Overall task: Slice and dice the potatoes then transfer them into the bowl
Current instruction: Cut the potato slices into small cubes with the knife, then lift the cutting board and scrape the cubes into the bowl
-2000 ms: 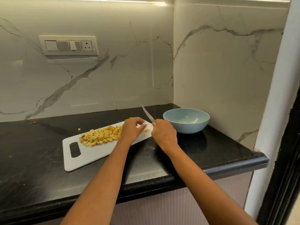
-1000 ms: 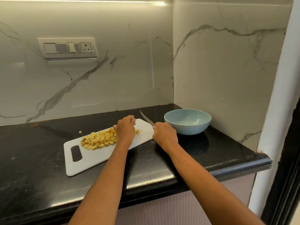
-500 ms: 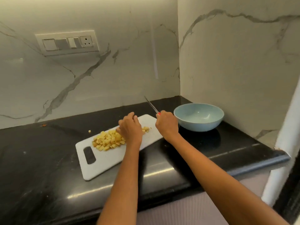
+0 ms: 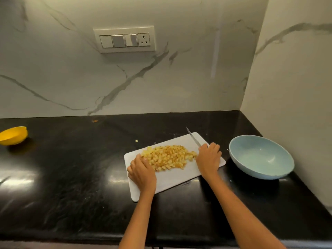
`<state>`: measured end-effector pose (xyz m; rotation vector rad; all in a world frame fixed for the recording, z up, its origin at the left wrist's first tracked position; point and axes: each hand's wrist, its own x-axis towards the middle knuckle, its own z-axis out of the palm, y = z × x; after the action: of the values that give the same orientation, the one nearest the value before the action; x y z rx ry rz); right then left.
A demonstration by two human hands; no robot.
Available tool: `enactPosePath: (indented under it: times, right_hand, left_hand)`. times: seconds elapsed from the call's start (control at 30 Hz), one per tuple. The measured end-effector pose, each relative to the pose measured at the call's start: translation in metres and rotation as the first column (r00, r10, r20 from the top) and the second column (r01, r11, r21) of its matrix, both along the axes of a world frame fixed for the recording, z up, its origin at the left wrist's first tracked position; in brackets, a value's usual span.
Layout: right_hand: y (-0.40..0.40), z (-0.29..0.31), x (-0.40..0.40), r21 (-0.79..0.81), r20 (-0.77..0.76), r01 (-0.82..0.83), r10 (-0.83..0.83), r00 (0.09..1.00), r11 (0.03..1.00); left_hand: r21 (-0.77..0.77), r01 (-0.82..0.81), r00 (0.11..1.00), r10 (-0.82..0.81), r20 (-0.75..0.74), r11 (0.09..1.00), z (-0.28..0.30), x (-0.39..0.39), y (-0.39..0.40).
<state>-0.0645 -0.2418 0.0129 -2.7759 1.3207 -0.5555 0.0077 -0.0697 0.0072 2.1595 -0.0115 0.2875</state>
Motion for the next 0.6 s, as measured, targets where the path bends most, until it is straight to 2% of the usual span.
enactPosePath:
  times: [0.1,0.17,0.27,0.43,0.6]
  right_hand:
    - [-0.010,0.004,-0.005,0.026,-0.058,0.079,-0.078,0.995,0.997]
    - [-0.018,0.004,-0.008,0.044,-0.101,0.072,-0.067,0.993,0.996]
    - [-0.016,0.001,-0.013,0.028,-0.064,0.040,-0.039,0.997,0.999]
    - [0.023,0.006,-0.027,0.107,-0.090,0.109,-0.099,0.991,0.988]
    - [0.048,0.014,-0.042,0.190,-0.073,0.089,-0.076,0.994,0.978]
  left_hand:
    - [0.043,0.092,0.996,-0.092,0.011,0.995,-0.002,0.000,-0.004]
    - [0.056,0.115,0.993,-0.116,0.020,0.992,-0.003,-0.001,-0.004]
    - [0.052,0.124,0.992,-0.124,-0.002,0.991,0.001,-0.004,0.000]
    - [0.128,0.197,0.980,-0.198,-0.002,0.972,-0.001,-0.002,0.025]
    - [0.043,0.304,0.952,-0.304,0.013,0.952,0.004,-0.001,0.052]
